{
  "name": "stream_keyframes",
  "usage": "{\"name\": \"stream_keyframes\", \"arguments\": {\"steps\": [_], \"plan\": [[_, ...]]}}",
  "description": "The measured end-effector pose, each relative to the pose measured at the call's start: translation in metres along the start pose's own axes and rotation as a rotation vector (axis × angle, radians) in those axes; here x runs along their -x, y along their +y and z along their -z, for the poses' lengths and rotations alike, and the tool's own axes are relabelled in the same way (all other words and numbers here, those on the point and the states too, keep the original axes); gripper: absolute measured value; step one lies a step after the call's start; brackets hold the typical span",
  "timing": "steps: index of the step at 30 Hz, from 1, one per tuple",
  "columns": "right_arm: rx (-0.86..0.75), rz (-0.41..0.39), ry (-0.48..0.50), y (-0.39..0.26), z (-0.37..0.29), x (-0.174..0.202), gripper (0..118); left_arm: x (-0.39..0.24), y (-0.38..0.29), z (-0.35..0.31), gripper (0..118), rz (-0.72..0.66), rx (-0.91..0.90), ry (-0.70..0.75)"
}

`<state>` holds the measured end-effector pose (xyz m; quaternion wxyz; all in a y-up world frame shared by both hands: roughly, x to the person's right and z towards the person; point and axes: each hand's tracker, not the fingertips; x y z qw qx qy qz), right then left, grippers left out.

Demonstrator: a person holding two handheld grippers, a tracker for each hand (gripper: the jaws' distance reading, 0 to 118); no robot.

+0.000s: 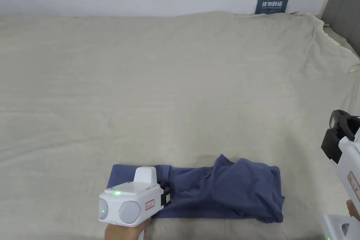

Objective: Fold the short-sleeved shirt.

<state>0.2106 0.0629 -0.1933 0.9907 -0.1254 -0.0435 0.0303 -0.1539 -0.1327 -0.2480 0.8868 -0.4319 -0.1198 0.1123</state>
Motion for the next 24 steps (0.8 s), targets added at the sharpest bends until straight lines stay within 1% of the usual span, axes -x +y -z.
{"name": "stream_keyframes", "arguments": {"steps": [3, 8, 13, 17, 20, 22, 24], "plan": [[0.001, 0.001, -0.011, -0.001, -0.001, -0.005, 0, -0.007, -0.003, 0.005, 0, 0.024, 0.012, 0.018], [0.004, 0.007, -0.022, -0.002, -0.001, -0.008, 0, -0.003, -0.002, 0.004, 0, -0.006, 0.013, 0.009], [0.006, 0.006, -0.015, -0.002, -0.001, -0.005, 0, -0.002, 0.002, -0.006, 0, -0.002, -0.001, 0.004], [-0.002, 0.002, -0.003, 0.002, 0.000, 0.000, 0, 0.005, 0.023, -0.036, 0, -0.042, -0.070, -0.042], [-0.011, -0.002, 0.008, 0.005, 0.000, 0.004, 0, 0.016, 0.041, -0.062, 0, -0.038, -0.116, -0.075], [-0.015, -0.002, 0.015, 0.007, 0.001, 0.007, 0, 0.027, 0.054, -0.079, 0, -0.045, -0.126, -0.092], [-0.018, -0.003, 0.022, 0.008, 0.001, 0.011, 0, 0.043, 0.064, -0.093, 0, -0.071, -0.125, -0.149]]}}
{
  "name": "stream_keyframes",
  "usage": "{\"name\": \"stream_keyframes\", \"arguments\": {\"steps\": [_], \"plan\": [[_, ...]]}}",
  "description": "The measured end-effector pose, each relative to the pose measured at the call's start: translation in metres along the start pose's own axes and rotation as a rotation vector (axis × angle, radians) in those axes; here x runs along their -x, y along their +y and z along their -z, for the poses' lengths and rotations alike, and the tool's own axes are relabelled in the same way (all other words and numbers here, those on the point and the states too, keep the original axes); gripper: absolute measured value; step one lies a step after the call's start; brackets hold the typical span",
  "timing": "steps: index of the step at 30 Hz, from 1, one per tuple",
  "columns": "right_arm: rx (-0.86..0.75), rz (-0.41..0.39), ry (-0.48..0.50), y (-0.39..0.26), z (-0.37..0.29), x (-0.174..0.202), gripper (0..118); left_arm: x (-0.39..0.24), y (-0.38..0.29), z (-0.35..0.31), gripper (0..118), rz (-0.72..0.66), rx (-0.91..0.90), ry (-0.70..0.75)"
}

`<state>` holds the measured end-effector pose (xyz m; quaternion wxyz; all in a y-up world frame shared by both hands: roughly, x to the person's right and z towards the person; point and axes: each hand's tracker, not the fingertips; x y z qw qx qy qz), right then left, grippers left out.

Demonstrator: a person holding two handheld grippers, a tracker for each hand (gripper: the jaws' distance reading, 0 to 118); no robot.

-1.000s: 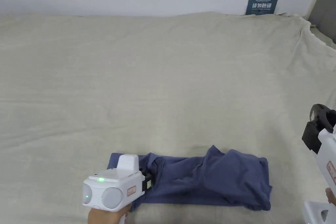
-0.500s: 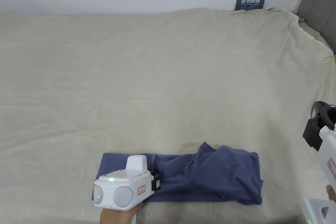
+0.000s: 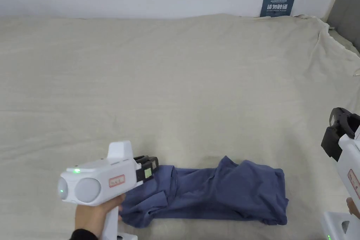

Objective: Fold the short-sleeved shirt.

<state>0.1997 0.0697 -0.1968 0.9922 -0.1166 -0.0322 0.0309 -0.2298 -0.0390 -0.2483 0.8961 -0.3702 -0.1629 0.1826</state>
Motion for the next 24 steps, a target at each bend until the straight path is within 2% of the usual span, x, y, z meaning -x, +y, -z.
{"name": "stream_keyframes", "arguments": {"steps": [3, 7, 11, 12, 13, 15, 16, 18, 24], "plan": [[-0.003, -0.002, 0.008, 0.001, 0.000, 0.003, 0, 0.026, 0.014, -0.017, 0, -0.053, 0.014, -0.043], [-0.001, -0.007, 0.011, 0.001, 0.001, 0.006, 0, 0.056, 0.022, -0.034, 0, -0.075, 0.011, -0.020], [0.006, -0.009, 0.011, 0.001, 0.003, 0.009, 0, 0.095, 0.020, -0.039, 2, -0.162, 0.085, -0.029], [0.007, -0.011, 0.010, 0.000, 0.004, 0.010, 0, 0.106, 0.018, -0.040, 8, -0.186, 0.094, -0.030], [0.009, -0.014, 0.010, 0.000, 0.005, 0.011, 0, 0.116, 0.015, -0.039, 20, -0.220, 0.117, -0.040], [0.015, -0.019, 0.014, 0.000, 0.005, 0.014, 0, 0.133, 0.008, -0.037, 55, -0.289, 0.127, -0.071], [0.018, -0.020, 0.015, -0.001, 0.006, 0.016, 0, 0.139, 0.006, -0.035, 78, -0.308, 0.137, -0.068], [0.023, -0.026, 0.016, -0.002, 0.008, 0.018, 0, 0.146, 0.000, -0.029, 97, -0.324, 0.161, -0.070], [0.041, -0.035, 0.017, -0.005, 0.012, 0.024, 0, 0.167, -0.011, -0.007, 98, -0.333, 0.237, -0.105]]}}
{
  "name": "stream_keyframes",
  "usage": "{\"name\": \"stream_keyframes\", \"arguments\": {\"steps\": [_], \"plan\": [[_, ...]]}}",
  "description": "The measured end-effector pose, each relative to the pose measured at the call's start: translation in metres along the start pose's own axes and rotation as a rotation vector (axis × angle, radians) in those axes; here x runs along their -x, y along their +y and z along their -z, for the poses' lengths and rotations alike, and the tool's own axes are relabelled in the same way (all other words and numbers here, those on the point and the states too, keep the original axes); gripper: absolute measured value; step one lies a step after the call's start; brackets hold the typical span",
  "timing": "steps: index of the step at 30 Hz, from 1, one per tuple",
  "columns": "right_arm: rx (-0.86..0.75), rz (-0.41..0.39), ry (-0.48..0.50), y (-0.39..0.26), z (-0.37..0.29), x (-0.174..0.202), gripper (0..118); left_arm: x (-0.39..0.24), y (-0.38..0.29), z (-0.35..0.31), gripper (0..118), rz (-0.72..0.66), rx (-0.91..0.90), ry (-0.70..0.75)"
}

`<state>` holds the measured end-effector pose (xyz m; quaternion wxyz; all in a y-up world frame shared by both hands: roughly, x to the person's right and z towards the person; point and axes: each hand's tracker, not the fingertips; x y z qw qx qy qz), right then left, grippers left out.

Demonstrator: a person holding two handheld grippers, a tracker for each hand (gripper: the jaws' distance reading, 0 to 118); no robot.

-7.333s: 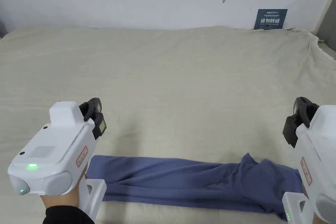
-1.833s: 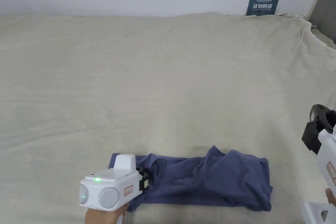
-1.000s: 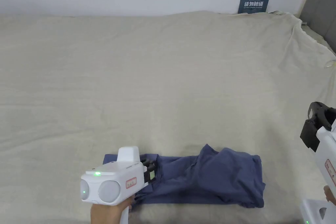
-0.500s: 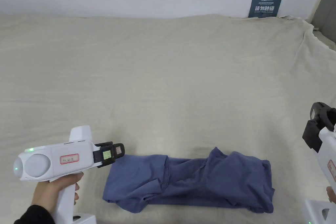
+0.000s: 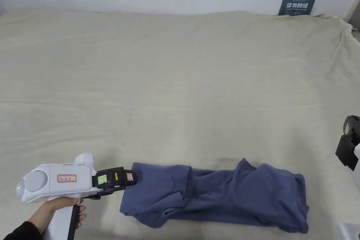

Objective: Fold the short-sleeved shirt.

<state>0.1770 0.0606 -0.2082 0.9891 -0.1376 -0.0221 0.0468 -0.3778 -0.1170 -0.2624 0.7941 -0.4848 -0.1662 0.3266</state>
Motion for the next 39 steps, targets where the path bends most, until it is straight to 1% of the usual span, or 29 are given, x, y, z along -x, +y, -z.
{"name": "stream_keyframes", "arguments": {"steps": [5, 9, 15, 16, 19, 23, 26, 28, 32, 34, 37, 39], "plan": [[0.010, -0.010, -0.009, 0.000, 0.002, 0.001, 0, 0.006, 0.003, 0.024, 95, 0.037, 0.083, -0.019], [0.014, -0.013, -0.020, 0.000, 0.004, 0.000, 0, -0.003, 0.003, 0.033, 91, 0.059, 0.083, -0.065], [0.025, -0.016, -0.023, -0.001, 0.007, 0.001, 0, 0.002, 0.012, 0.046, 53, 0.062, 0.116, -0.085], [0.024, -0.016, -0.022, -0.001, 0.008, 0.001, 0, 0.003, 0.012, 0.048, 44, 0.054, 0.119, -0.083], [0.025, -0.015, -0.022, -0.001, 0.009, 0.002, 0, -0.007, 0.002, 0.050, 23, 0.041, 0.113, -0.065], [0.026, -0.013, -0.019, -0.002, 0.009, 0.002, 0, -0.022, -0.005, 0.046, 15, 0.045, 0.094, -0.017], [0.025, -0.011, -0.017, -0.002, 0.008, 0.001, 0, -0.030, -0.004, 0.048, 11, 0.096, 0.083, 0.082], [0.021, -0.005, -0.017, -0.001, 0.007, -0.001, 0, -0.042, -0.006, 0.044, 10, 0.113, 0.071, 0.095], [0.011, -0.003, -0.016, 0.002, 0.003, -0.002, 0, -0.044, 0.003, 0.028, 9, 0.073, 0.053, 0.093], [0.004, -0.005, -0.016, 0.004, 0.002, -0.003, 0, -0.046, 0.006, 0.008, 8, 0.035, 0.027, 0.082], [-0.005, -0.002, -0.014, 0.006, 0.001, -0.004, 0, -0.032, 0.014, -0.013, 8, 0.001, -0.010, 0.107], [-0.011, 0.003, -0.009, 0.007, 0.001, -0.003, 0, -0.022, 0.019, -0.031, 8, -0.010, -0.031, 0.163]]}}
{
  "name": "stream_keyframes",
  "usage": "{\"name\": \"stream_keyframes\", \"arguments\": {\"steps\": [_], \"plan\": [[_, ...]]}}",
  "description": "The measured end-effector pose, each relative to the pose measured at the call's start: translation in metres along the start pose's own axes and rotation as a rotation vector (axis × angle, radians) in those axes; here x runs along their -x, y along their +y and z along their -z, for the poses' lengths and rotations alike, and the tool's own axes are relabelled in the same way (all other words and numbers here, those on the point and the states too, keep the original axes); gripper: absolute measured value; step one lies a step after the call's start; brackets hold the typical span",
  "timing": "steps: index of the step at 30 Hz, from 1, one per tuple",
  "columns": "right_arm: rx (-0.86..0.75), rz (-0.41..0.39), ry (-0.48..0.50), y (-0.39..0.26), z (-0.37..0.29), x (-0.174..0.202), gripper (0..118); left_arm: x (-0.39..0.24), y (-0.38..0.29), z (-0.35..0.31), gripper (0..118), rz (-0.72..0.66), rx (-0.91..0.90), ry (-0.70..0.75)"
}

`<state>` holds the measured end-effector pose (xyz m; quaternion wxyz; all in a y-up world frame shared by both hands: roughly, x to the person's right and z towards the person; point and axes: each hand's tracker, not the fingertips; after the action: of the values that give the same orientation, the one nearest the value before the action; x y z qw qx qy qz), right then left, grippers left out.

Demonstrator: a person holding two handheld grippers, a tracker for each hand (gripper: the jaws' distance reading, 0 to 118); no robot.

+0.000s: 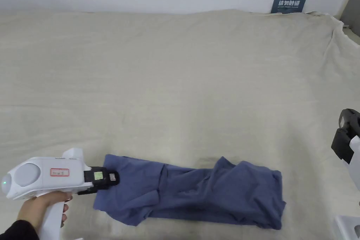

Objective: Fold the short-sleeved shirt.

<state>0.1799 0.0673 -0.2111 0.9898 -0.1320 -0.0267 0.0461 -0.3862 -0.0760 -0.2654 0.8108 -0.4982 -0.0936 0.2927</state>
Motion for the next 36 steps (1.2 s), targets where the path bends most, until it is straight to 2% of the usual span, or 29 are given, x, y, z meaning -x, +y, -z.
{"name": "stream_keyframes", "arguments": {"steps": [9, 13, 18, 24, 29, 36], "plan": [[-0.002, 0.015, 0.036, -0.003, 0.002, 0.005, 0, 0.008, -0.002, -0.050, 8, -0.036, -0.044, 0.075], [-0.007, 0.023, 0.044, -0.002, 0.001, 0.004, 0, -0.018, -0.004, -0.057, 8, -0.057, -0.048, 0.049], [-0.015, 0.035, 0.046, -0.003, -0.002, -0.004, 0, -0.080, -0.003, -0.052, 8, -0.004, -0.021, -0.035], [-0.019, 0.057, 0.042, -0.008, -0.007, -0.017, 0, -0.153, -0.001, -0.008, 8, 0.089, 0.042, -0.114], [-0.020, 0.077, 0.015, -0.012, -0.013, -0.033, 0, -0.206, -0.012, 0.050, 8, 0.208, 0.128, -0.070], [-0.018, 0.090, -0.022, -0.016, -0.019, -0.049, 0, -0.247, -0.042, 0.136, 8, 0.250, 0.203, -0.002]]}}
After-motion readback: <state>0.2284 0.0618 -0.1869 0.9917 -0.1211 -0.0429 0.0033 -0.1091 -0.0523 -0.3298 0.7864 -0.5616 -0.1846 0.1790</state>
